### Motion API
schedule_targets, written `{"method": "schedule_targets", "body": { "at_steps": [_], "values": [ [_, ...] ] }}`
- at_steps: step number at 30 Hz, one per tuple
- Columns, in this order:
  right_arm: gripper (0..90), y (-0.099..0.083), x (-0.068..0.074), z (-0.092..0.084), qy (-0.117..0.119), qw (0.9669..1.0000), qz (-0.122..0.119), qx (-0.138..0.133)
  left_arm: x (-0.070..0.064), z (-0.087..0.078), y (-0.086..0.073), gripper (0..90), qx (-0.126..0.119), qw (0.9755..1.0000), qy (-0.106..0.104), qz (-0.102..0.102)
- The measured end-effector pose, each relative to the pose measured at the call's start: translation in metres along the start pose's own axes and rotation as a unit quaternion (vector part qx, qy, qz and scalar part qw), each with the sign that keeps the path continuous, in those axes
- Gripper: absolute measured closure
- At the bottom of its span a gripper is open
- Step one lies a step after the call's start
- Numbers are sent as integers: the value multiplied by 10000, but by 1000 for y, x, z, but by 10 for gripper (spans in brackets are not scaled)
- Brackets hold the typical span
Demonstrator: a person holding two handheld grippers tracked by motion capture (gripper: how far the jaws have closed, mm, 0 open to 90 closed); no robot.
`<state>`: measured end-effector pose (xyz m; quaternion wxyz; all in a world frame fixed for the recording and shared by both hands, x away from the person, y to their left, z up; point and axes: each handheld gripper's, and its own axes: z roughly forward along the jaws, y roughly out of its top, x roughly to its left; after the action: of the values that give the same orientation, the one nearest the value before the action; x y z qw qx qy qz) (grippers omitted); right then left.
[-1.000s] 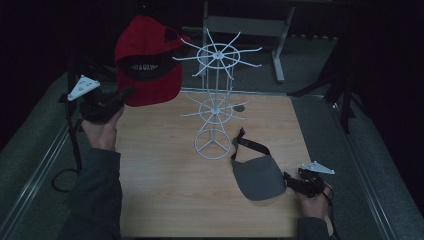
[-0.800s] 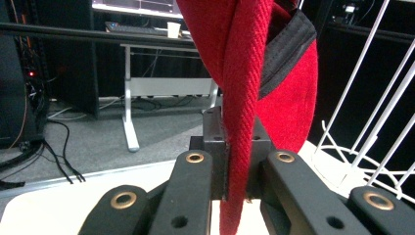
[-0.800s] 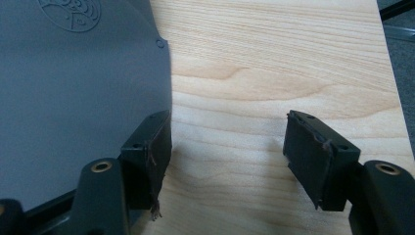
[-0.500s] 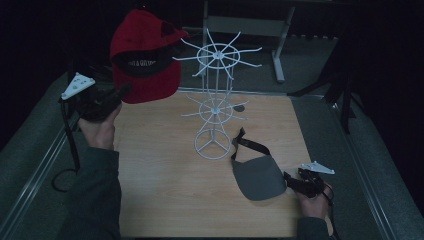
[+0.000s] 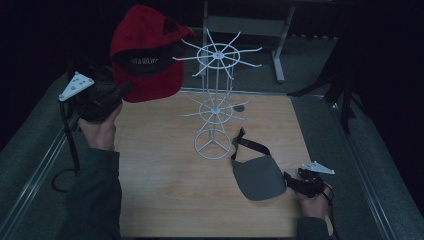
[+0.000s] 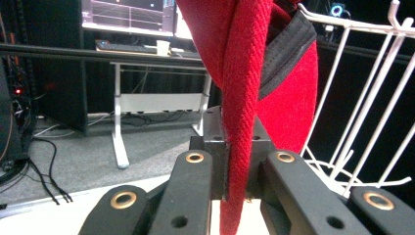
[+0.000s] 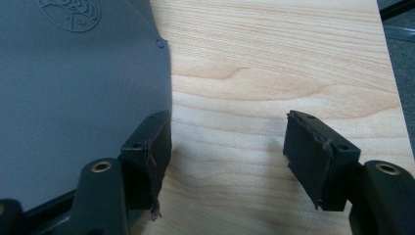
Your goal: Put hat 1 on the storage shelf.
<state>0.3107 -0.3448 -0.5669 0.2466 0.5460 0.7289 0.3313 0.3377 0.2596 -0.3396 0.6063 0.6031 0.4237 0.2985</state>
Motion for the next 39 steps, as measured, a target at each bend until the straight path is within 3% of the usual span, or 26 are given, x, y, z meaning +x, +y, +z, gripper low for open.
{"method": "schedule_targets", "body": {
  "at_steps": [14,39],
  "values": [
    [347,0,0,0,1,10000,1,-2,-2,7,-11,857,239,9996,-44,118],
    [347,0,0,0,-3,10000,-9,-1,-1,17,-51,856,784,9967,-132,180]
  ]
}}
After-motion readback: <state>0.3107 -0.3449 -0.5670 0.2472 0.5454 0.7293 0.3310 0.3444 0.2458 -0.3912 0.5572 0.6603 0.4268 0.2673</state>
